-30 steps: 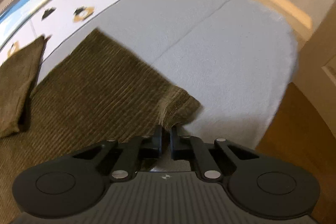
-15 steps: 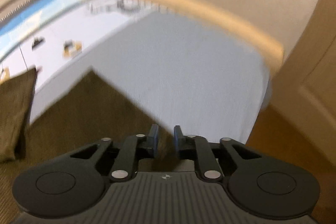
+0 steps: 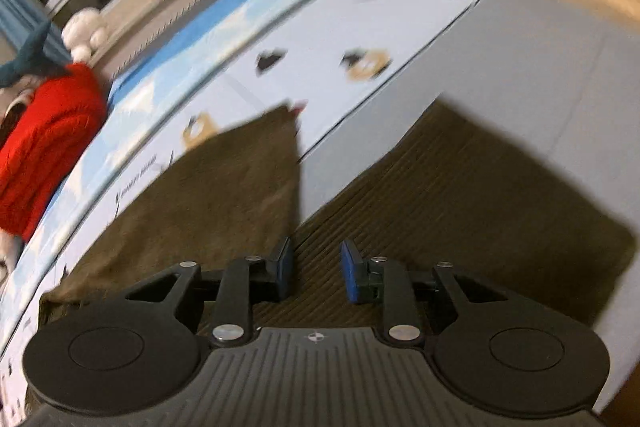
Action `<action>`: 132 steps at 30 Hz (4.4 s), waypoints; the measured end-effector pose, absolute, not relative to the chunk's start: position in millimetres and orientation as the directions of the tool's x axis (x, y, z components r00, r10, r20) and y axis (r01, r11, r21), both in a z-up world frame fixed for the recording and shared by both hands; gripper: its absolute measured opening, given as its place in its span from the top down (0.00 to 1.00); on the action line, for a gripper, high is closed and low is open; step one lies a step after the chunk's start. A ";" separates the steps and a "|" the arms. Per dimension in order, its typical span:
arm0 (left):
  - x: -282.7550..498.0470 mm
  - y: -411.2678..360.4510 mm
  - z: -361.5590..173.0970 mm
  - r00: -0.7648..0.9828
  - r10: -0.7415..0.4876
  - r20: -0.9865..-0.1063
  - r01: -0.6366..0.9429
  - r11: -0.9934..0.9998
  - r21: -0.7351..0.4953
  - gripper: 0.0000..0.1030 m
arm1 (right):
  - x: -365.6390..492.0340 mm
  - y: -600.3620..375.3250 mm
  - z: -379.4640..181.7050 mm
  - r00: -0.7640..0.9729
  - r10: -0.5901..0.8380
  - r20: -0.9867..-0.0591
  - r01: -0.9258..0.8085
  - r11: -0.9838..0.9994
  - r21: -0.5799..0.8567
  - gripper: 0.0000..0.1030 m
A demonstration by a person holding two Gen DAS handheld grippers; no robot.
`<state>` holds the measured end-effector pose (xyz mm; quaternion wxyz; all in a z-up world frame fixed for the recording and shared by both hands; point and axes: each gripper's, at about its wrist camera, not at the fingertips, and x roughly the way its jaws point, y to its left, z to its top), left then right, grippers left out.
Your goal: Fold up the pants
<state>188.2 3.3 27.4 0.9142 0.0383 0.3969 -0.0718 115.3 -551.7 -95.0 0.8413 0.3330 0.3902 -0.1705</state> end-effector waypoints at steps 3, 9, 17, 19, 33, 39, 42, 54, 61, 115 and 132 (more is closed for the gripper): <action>204.1 -32.3 13.5 0.654 -0.151 -0.741 0.230 0.973 0.004 0.99 | 134.7 -542.3 -114.5 0.608 -0.003 -0.794 0.560 0.711 0.426 0.72; 251.0 -80.7 -25.2 0.632 -0.213 -0.745 0.288 0.957 -0.029 0.96 | 162.5 -536.9 -141.0 0.604 0.102 -0.790 0.539 0.678 0.499 0.63; 310.5 -125.8 -94.3 0.569 -0.208 -0.796 0.313 0.949 -0.025 0.51 | 182.9 -535.7 -142.2 0.572 0.042 -0.819 0.620 0.631 0.466 0.75; 320.6 -135.7 -108.5 0.563 -0.188 -0.805 0.326 0.945 0.007 0.51 | 184.7 -534.1 -138.2 0.565 0.014 -0.825 0.642 0.620 0.451 0.82; 309.6 -130.9 -68.1 0.438 -0.465 -0.769 0.727 0.686 -0.001 0.89 | 243.0 -593.1 -11.4 0.966 -0.163 -0.201 0.245 0.323 0.914 0.87; 293.2 -105.5 -71.6 0.169 -0.574 -0.801 0.812 0.541 -0.216 0.81 | 252.6 -598.1 -55.9 0.907 -0.203 -0.368 0.420 0.403 0.813 0.67; 295.1 -96.8 -60.3 0.188 -0.612 -0.768 0.797 0.552 -0.245 0.41 | 241.6 -600.9 -85.5 0.781 -0.282 -0.557 0.624 0.362 0.692 0.67; 360.5 -46.7 -75.2 0.446 -0.433 -0.783 0.339 0.892 -0.300 0.41 | 261.4 -598.7 -161.3 0.693 -0.136 -0.708 0.673 0.476 0.567 0.53; 390.8 -56.5 -108.3 0.427 -0.488 -0.761 0.189 0.871 -0.453 0.41 | 281.3 -583.9 -152.8 0.626 -0.236 -0.743 0.698 0.596 0.398 0.88; 320.0 35.2 2.6 0.686 -0.077 -0.723 0.027 0.996 -0.081 0.58 | 289.4 -570.0 -71.2 0.912 -0.097 -0.399 0.386 0.538 0.750 0.64; 319.9 203.2 -37.3 0.549 0.134 -0.825 -0.304 0.952 -0.047 0.36 | 253.6 -601.3 -142.0 0.525 -0.304 -0.795 0.808 0.471 0.354 0.47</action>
